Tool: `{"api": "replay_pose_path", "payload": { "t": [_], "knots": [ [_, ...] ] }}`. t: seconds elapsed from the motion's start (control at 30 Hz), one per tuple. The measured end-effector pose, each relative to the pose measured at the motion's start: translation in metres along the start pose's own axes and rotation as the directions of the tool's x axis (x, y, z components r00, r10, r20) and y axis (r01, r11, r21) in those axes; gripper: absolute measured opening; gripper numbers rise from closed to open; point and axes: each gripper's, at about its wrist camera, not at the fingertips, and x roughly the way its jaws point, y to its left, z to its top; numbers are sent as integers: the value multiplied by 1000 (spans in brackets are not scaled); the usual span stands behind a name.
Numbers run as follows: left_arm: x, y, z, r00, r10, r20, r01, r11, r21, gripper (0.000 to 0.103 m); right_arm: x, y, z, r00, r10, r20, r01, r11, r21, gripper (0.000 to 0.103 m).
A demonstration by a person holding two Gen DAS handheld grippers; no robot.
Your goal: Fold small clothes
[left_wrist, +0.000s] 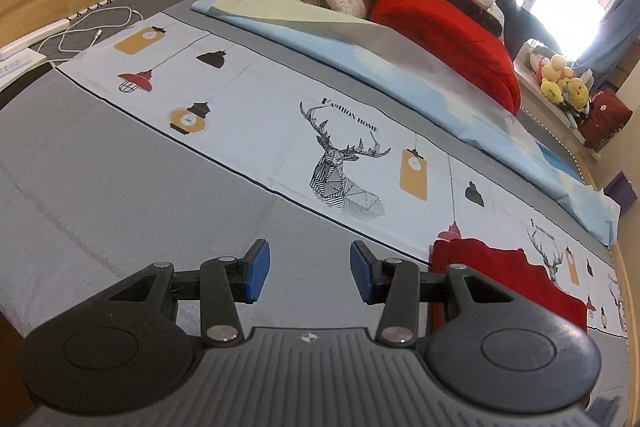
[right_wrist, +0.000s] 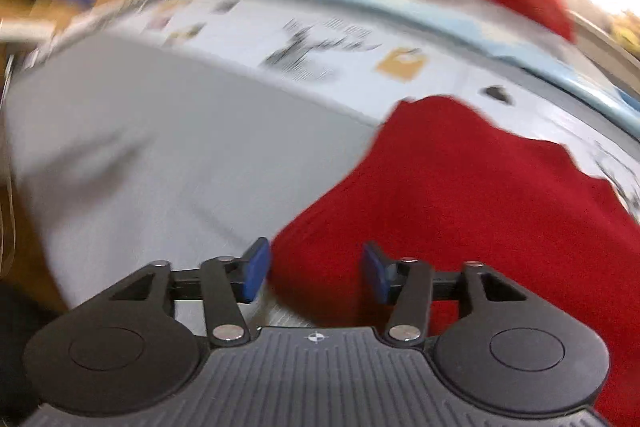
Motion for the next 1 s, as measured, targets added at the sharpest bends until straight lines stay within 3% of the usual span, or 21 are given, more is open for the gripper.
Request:
{"api": "replay_pose_path", "payload": {
  "t": [0.13, 0.27, 0.43, 0.5, 0.53, 0.6, 0.73, 0.83, 0.93, 1.0],
  "knots": [
    [2, -5, 0, 1000, -4, -5, 4, 1000, 9, 49, 17, 28, -5, 996, -65, -68, 52, 983, -174, 60],
    [2, -8, 0, 1000, -8, -1, 8, 1000, 16, 49, 29, 42, -9, 987, -140, -78, 111, 950, -293, 59],
    [4, -8, 3, 1000, -12, -1, 12, 1000, 11, 49, 36, 39, -10, 985, -164, -59, 139, 944, -301, 47],
    [4, -8, 3, 1000, -14, 0, 14, 1000, 9, 49, 35, 39, -10, 987, -155, -44, 136, 946, -294, 30],
    [4, -7, 3, 1000, -17, 2, 17, 1000, 9, 49, 32, 38, -9, 988, -149, -32, 135, 952, -274, 27],
    [4, -7, 3, 1000, -18, 2, 18, 1000, 10, 49, 23, 33, -3, 990, -139, -8, 134, 966, -220, 21],
    [6, -8, 4, 1000, -18, 1, 18, 1000, 8, 49, 2, 16, 10, 993, -104, 62, 110, 989, -99, 19],
    [9, -10, 3, 1000, -17, -6, 18, 1000, 5, 49, -37, -29, 26, 982, -77, 170, 49, 985, 163, 19],
    [11, -17, 4, 1000, -18, -9, 18, 1000, 22, 49, -94, -103, 25, 938, -161, 307, 0, 886, 464, 18],
    [13, -24, 4, 1000, -19, -12, 20, 999, 34, 49, -129, -156, 7, 896, -269, 352, -11, 781, 624, 18]
  ]
}}
